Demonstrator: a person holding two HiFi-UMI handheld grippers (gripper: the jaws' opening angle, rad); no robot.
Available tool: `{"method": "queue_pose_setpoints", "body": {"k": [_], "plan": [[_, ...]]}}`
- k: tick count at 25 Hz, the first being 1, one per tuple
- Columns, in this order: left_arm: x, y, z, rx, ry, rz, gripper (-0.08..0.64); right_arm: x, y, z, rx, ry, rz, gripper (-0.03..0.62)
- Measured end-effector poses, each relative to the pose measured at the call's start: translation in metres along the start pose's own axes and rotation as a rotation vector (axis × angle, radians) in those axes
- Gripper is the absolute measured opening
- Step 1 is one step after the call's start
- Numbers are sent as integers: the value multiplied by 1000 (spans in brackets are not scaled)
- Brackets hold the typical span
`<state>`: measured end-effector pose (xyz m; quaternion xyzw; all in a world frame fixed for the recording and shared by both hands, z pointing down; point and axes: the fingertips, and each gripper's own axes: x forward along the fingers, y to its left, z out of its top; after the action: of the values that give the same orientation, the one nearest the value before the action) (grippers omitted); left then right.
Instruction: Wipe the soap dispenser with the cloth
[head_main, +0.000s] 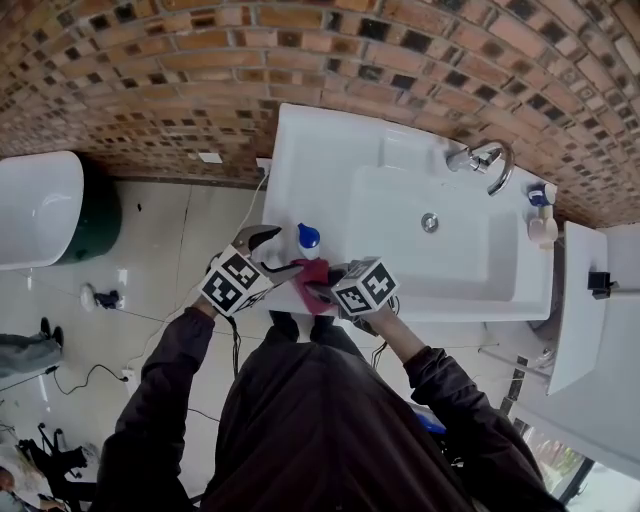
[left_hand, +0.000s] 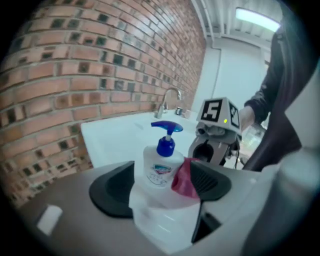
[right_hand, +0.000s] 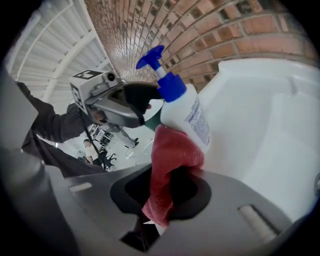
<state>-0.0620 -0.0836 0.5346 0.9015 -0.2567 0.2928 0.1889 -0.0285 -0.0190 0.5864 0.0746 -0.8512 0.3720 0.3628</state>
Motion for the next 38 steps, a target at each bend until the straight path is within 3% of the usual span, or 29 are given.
{"method": "queue_pose_setpoints", "body": {"k": [5,9,20,25,30,34,38], "plan": [[28,-4,16,266,63,-221,407,-2,7,1,-6,-14,-31,66],[39,-15,9,362,161,-336,403,0,6,4,-8,-10,-54,66],[23,-18,-3,281,132,-313,400,-25,-29,17,164,-179,-146,66],[8,-41,-17,238,125,-313,399,-38,-48,23,180,-214,-189,64],[5,-72,-25,181,98,-338,388,-46,-54,42,236,-308,-126,64],[10,-87,-26,161,80,-342,387,-48,-53,44,220,-293,-134,64],[7,-68,-21,81,22,-254,387,-74,-55,57,223,-359,-130,64]]}}
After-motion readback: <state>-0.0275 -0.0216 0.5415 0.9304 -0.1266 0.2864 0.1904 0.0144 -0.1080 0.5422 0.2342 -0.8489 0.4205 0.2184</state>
